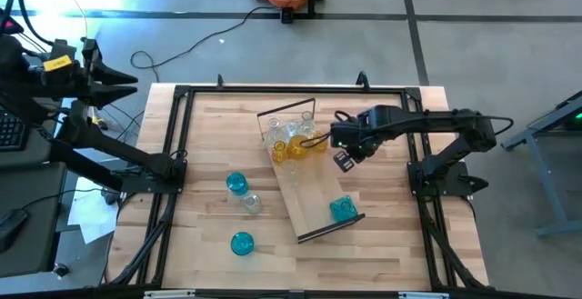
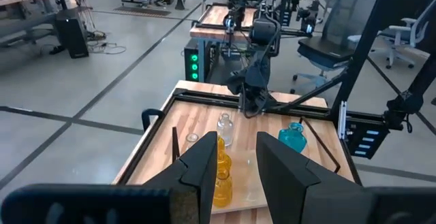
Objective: Sort vases onto shelf
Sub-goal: Put the blue crystal vase on the shelf aligned with the other blue crystal vase
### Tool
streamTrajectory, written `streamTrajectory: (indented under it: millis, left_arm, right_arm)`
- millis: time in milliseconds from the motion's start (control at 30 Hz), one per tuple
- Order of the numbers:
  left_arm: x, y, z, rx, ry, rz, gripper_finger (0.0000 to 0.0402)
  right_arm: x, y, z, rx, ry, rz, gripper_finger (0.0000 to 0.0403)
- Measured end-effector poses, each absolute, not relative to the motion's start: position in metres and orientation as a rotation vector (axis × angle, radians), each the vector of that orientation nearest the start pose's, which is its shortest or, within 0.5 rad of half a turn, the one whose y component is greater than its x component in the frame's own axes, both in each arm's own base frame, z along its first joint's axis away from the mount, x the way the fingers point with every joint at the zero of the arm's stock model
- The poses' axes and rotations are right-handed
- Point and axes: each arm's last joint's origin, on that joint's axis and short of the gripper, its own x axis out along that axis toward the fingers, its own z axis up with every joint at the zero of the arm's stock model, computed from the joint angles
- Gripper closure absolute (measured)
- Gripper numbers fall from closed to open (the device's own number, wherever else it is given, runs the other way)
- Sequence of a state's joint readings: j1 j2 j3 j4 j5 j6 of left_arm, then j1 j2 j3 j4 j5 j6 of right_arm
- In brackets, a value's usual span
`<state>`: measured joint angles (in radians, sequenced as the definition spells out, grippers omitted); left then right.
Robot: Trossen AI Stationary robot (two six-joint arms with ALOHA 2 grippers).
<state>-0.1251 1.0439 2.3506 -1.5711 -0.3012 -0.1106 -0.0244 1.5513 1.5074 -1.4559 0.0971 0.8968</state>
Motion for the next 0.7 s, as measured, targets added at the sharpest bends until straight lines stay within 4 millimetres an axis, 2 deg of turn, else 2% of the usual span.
streamTrajectory:
  millis: [133, 267, 433, 600, 700]
  left_arm:
    - [-0.016, 0.011, 0.559, -0.055, 0.243, 0.189, 0.0308]
    - [-0.015, 0.011, 0.559, -0.055, 0.244, 0.189, 0.0308]
    - [-0.015, 0.011, 0.559, -0.034, 0.246, 0.187, 0.0308]
    - [-0.015, 0.010, 0.559, -0.043, 0.246, 0.179, 0.0308]
    - [-0.012, 0.007, 0.557, -0.080, 0.269, 0.065, 0.0308]
  right_arm:
    - [0.271, -0.013, 0.320, 0.695, 1.326, -0.740, 0.0298]
    - [0.276, -0.007, 0.329, 0.774, 1.274, -0.707, 0.0267]
    - [0.273, 0.000, 0.347, 0.756, 1.198, -0.777, 0.0258]
    - [0.276, 0.006, 0.360, 0.763, 1.125, -0.760, 0.0258]
    - [0.278, 0.011, 0.374, 0.771, 1.041, -0.745, 0.0258]
